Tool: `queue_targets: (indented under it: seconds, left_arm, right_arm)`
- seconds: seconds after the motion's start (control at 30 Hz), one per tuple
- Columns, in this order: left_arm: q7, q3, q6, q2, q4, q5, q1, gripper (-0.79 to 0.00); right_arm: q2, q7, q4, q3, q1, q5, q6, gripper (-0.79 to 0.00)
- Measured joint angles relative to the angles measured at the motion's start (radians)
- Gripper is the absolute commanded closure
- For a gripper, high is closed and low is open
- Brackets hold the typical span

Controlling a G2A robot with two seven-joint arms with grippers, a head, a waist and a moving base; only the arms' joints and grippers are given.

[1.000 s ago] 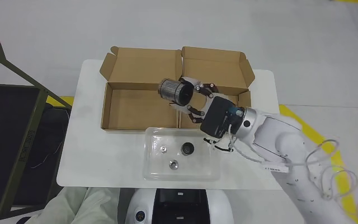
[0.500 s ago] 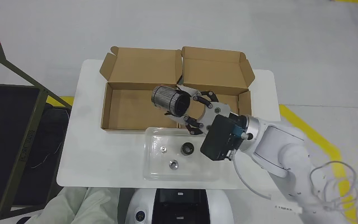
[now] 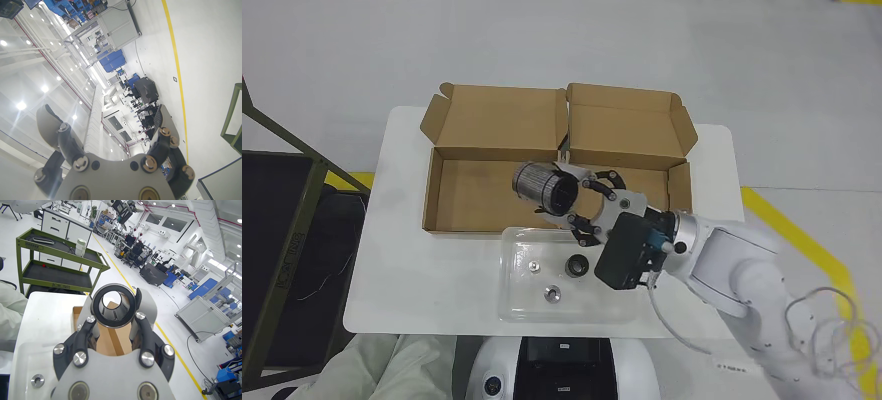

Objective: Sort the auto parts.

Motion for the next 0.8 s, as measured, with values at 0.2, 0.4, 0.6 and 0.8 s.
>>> queue_targets:
  seconds: [0.2, 0.4, 0.6, 0.8]
  left_arm:
    - [0.0, 0.0, 0.0, 0.0, 0.0, 0.0, 0.0, -0.785]
    - [0.0, 0.0, 0.0, 0.0, 0.0, 0.0, 0.0, -0.785]
    - [0.0, 0.0, 0.0, 0.0, 0.0, 0.0, 0.0, -0.785]
    - [0.0, 0.0, 0.0, 0.0, 0.0, 0.0, 0.0, -0.785]
  right_arm:
    - [-0.003, 0.03, 0.042, -0.006, 0.003, 0.009, 0.008, 0.0]
    - [-0.007, 0.068, 0.102, -0.008, 0.009, 0.033, 0.018, 0.0]
    - [-0.008, 0.101, 0.156, -0.001, 0.007, 0.056, 0.021, 0.0]
    - [-0.006, 0.145, 0.191, 0.012, -0.003, 0.07, 0.025, 0.0]
